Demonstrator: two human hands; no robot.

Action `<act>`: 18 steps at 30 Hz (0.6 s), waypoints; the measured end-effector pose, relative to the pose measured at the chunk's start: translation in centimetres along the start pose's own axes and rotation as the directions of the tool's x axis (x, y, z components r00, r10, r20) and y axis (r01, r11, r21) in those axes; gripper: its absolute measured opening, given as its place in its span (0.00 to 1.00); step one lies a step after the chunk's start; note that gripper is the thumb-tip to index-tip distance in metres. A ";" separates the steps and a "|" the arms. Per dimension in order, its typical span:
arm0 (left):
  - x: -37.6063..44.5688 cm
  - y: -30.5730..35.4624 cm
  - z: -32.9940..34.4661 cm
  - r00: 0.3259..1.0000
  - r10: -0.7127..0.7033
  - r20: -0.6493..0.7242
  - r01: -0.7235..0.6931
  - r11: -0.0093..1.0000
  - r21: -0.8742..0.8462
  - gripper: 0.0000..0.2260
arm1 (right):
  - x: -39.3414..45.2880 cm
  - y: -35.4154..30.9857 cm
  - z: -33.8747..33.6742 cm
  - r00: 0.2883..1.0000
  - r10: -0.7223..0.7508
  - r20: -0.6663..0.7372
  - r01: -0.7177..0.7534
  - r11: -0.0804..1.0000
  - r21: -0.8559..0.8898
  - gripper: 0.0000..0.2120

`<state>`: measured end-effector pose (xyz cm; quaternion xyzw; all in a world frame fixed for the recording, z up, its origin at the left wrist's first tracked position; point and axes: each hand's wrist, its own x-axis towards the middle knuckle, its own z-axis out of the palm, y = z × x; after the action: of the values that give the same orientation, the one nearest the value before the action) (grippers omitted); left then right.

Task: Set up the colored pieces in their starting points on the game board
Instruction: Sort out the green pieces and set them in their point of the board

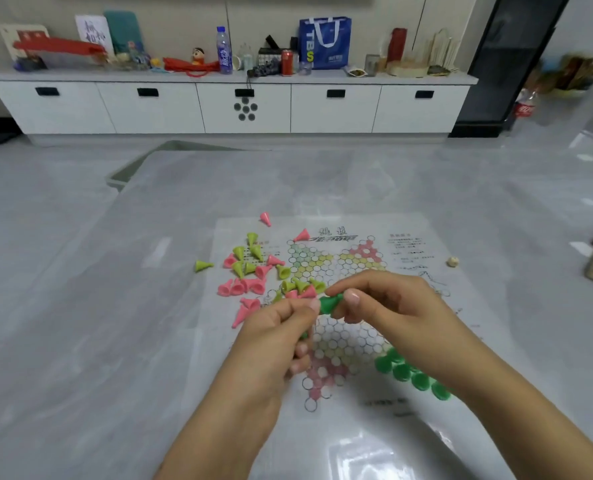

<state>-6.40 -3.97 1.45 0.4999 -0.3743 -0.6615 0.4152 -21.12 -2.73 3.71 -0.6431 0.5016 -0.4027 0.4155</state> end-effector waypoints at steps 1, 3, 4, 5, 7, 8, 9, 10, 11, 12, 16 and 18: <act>0.0 -0.1 0.1 1.000 0.001 0.008 -0.001 1.000 0.009 0.09 | -0.2 0.1 -0.2 1.000 0.005 0.000 -0.005 0.999 0.044 0.09; 0.1 -0.4 0.4 1.000 0.000 0.017 -0.001 0.999 0.038 0.05 | -0.4 0.6 -0.5 0.999 0.029 -0.019 -0.027 0.994 0.109 0.09; 0.1 -0.6 0.6 1.000 -0.005 0.025 0.003 0.999 0.050 0.05 | -0.6 0.8 -0.7 0.998 0.051 -0.032 -0.046 0.987 0.153 0.08; 0.2 -0.7 0.6 0.999 -0.009 0.033 0.007 0.998 0.056 0.05 | -0.6 1.0 -0.9 0.997 0.072 -0.040 -0.063 0.979 0.196 0.06; 0.3 -0.9 0.8 0.999 -0.011 0.040 0.009 0.998 0.067 0.06 | -0.8 1.3 -1.3 0.995 0.098 -0.036 -0.086 0.964 0.252 0.05; 0.3 -0.9 0.9 0.999 -0.011 0.043 0.008 0.997 0.072 0.07 | -0.8 1.4 -1.5 0.994 0.104 -0.027 -0.094 0.961 0.261 0.06; 0.3 -1.0 1.0 0.999 -0.009 0.043 0.006 0.997 0.072 0.07 | -0.9 1.5 -1.5 0.994 0.107 -0.017 -0.099 0.960 0.261 0.06; 0.2 -1.0 1.1 0.999 -0.005 0.042 0.003 0.998 0.063 0.07 | -0.9 1.5 -1.5 0.994 0.110 -0.010 -0.104 0.962 0.254 0.06; 0.2 -1.0 1.3 0.999 -0.003 0.037 0.001 0.999 0.046 0.07 | -0.9 1.4 -1.6 0.994 0.113 -0.011 -0.107 0.965 0.241 0.05; 0.2 -1.1 1.4 1.000 -0.006 0.030 0.005 1.000 0.014 0.07 | -0.8 1.3 -1.7 0.993 0.115 -0.022 -0.108 0.970 0.216 0.05; 0.7 -0.6 1.5 0.992 -0.127 0.011 0.125 0.951 -0.284 0.08 | -0.2 1.8 -3.8 0.976 0.050 -0.212 -0.096 0.973 -0.212 0.04; 0.9 -0.1 0.9 0.977 -0.211 0.037 0.201 0.842 -0.501 0.09 | 0.1 2.5 -4.8 0.974 -0.014 -0.224 -0.095 0.879 -0.467 0.03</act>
<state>-7.47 -4.63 1.22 0.4185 -0.1295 -0.7717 0.4610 -26.35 -3.82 2.99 -0.6657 0.6415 -0.3274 0.1953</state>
